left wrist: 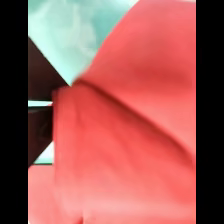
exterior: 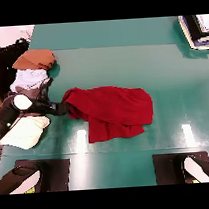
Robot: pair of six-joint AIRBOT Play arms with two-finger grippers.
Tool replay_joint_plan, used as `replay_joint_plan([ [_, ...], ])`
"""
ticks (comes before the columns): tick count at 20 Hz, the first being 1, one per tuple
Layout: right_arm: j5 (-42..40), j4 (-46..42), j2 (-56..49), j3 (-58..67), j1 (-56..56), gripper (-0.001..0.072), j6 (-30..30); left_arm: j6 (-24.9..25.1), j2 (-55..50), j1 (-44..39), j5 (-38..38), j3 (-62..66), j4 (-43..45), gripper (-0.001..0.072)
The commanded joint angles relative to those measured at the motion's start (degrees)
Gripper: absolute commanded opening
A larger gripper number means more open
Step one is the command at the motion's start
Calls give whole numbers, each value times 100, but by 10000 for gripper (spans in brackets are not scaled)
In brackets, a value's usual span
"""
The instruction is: Fold the shirts.
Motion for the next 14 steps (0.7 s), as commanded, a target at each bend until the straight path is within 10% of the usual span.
replay_joint_plan([
  [1,540,-772,140,-1117,4,20,282,2,20,2,-944,1029,946,23],
  [3,529,-785,214,-2317,4,113,282,0,20,2,-1075,1471,1152,23],
  [4,520,-780,195,-2907,17,392,282,-2,20,2,-1064,1576,1156,23],
  [5,522,-780,116,-3515,83,484,282,-4,20,2,-1054,1604,1156,24],
  [14,-1213,-52,-1261,-5272,2044,444,393,-7,17,2,-1097,1602,1150,23],
])
